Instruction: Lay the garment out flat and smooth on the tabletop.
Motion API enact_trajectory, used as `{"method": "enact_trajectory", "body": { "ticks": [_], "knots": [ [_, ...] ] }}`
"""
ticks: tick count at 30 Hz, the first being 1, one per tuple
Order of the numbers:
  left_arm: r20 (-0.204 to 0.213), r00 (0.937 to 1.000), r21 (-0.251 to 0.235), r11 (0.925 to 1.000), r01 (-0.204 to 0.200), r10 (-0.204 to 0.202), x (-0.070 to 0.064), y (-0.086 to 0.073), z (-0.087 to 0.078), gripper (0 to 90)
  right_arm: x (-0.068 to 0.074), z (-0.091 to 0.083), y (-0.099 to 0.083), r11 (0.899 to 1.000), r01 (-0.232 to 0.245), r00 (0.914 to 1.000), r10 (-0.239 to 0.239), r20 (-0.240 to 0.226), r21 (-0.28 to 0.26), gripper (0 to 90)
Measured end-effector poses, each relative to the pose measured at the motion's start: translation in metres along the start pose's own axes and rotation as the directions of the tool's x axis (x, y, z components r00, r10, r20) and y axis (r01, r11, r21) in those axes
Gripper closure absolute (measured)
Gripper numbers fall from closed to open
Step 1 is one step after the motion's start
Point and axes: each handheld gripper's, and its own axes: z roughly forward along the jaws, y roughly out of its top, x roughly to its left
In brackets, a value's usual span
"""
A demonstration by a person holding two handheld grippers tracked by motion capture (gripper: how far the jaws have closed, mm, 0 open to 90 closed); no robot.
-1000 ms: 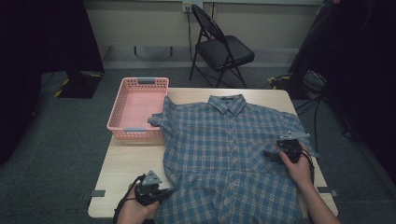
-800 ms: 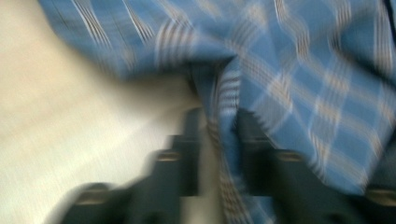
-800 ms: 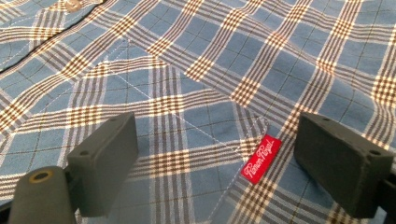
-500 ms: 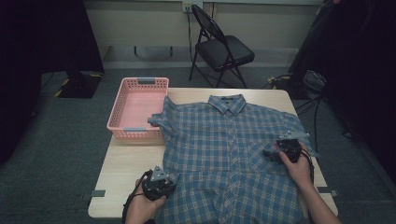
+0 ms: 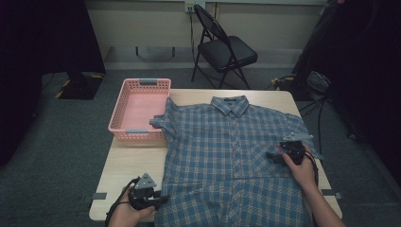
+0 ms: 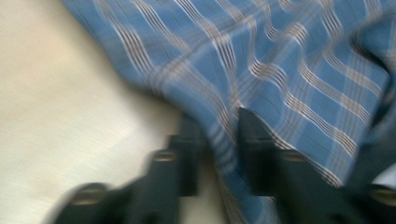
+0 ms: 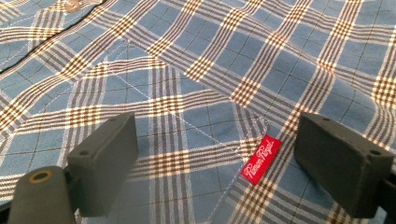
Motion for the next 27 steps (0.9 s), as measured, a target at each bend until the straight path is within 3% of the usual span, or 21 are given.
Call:
{"method": "enact_trajectory", "body": {
  "ticks": [2,4,6,8,10,12,13,15,16,18,20,22,26,27],
  "knots": [
    [-0.043,0.999,-0.062,0.998,0.008,-0.011,0.005,0.01,-0.001,51.3,0.0,0.0,0.0,1.0,0.0,1.0,0.0,0.0,0.0,12.6],
    [-0.092,0.9958,-0.109,0.994,-0.011,0.001,0.007,0.022,0.006,40.7,0.0,0.0,0.0,1.0,0.0,1.0,0.0,0.0,0.001,12.6],
    [-0.108,0.9937,-0.124,0.9913,-0.045,0.032,0.007,0.033,0.02,34.8,0.0,0.0,0.0,1.0,0.0,1.0,0.0,0.0,0.0,12.6],
    [-0.111,0.9912,-0.086,0.993,-0.081,0.071,0.004,0.041,0.039,31.6,0.0,0.0,0.0,1.0,0.0,1.0,0.0,-0.001,0.0,12.6],
    [-0.14,0.9838,-0.043,0.9919,-0.12,0.112,0.003,0.045,0.055,30.0,-0.001,0.0,0.0,1.0,-0.001,1.0,0.001,-0.005,0.0,12.7],
    [-0.171,0.9771,-0.026,0.9907,-0.133,0.127,0.005,0.046,0.064,29.2,-0.001,-0.004,-0.002,1.0,-0.002,1.0,0.002,0.008,-0.015,12.8],
    [-0.183,0.9747,-0.021,0.9907,-0.134,0.128,0.006,0.046,0.065,28.3,0.0,-0.009,-0.003,0.999,-0.025,0.9997,0.025,0.003,-0.03,12.7],
    [-0.229,0.9672,-0.039,0.9918,-0.122,0.11,0.011,0.045,0.061,28.1,0.001,-0.022,-0.008,0.995,-0.073,0.9959,0.069,-0.058,-0.067,10.3],
    [-0.256,0.9618,-0.053,0.9921,-0.114,0.097,0.013,0.043,0.058,28.3,0.001,-0.029,-0.011,0.994,-0.081,0.9953,0.077,-0.059,-0.07,10.3],
    [-0.271,0.9614,-0.079,0.9941,-0.075,0.051,0.019,0.04,0.053,36.8,0.002,-0.042,-0.018,0.995,-0.088,0.9959,0.087,-0.024,-0.052,10.6],
    [-0.29,0.957,-0.085,0.9953,-0.046,0.019,0.025,0.036,0.053,37.8,0.003,-0.052,-0.026,0.996,-0.085,0.9963,0.086,0.009,-0.034,13.2],
    [-0.306,0.9519,-0.065,0.9969,-0.045,0.023,0.027,0.034,0.056,37.8,0.005,-0.06,-0.033,0.997,-0.077,0.9952,0.077,0.061,-0.011,18.2],
    [-0.291,0.9564,-0.048,0.9983,-0.034,0.018,0.027,0.034,0.061,39.5,0.006,-0.068,-0.042,0.997,-0.078,0.9891,0.079,0.124,-0.015,29.2],
    [-0.276,0.9611,-0.051,0.9983,-0.03,0.015,0.027,0.035,0.061,44.5,0.006,-0.07,-0.044,0.996,-0.087,0.9886,0.088,0.122,-0.011,38.9]
  ]
}}
